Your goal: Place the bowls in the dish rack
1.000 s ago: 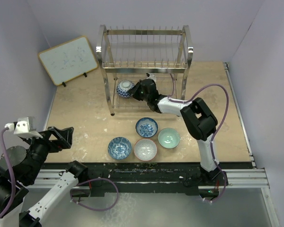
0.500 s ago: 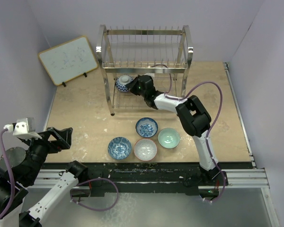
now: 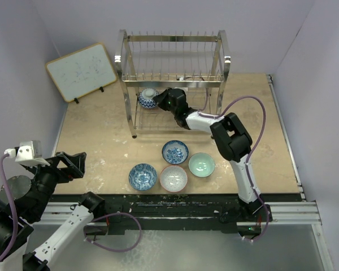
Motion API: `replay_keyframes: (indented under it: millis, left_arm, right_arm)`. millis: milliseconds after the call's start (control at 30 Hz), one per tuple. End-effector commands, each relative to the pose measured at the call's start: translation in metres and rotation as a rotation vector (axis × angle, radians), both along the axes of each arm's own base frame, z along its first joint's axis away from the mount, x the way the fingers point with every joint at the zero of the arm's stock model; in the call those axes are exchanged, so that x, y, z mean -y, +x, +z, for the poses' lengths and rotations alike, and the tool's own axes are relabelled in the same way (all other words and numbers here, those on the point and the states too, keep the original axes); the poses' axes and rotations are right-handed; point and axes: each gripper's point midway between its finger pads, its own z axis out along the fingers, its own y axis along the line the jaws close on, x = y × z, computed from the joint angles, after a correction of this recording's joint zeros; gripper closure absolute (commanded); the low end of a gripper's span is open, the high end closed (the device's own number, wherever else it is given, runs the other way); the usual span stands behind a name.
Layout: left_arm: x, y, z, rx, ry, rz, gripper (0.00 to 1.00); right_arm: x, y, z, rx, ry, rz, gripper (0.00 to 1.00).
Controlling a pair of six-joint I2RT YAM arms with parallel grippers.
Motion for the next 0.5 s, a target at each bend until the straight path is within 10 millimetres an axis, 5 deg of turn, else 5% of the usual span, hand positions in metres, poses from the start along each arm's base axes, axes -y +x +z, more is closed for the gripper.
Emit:
replay_keyframes:
  millis: [0, 133, 467]
  left_arm:
    - [-0.001, 0.003, 0.002, 0.005, 0.022, 0.007, 0.01]
    - [-0.001, 0.004, 0.000, 0.002, 0.019, 0.008, 0.01]
    - [-0.001, 0.002, 0.000, 0.008, 0.008, 0.010, 0.01]
  right_arm:
    - [0.009, -0.012, 0.033, 0.082, 0.039, -0.009, 0.82]
    - [0.004, -0.021, 0.036, 0.078, 0.066, 0.030, 0.82]
    - [-0.018, -0.006, 0.021, 0.048, 0.061, 0.081, 0.81]
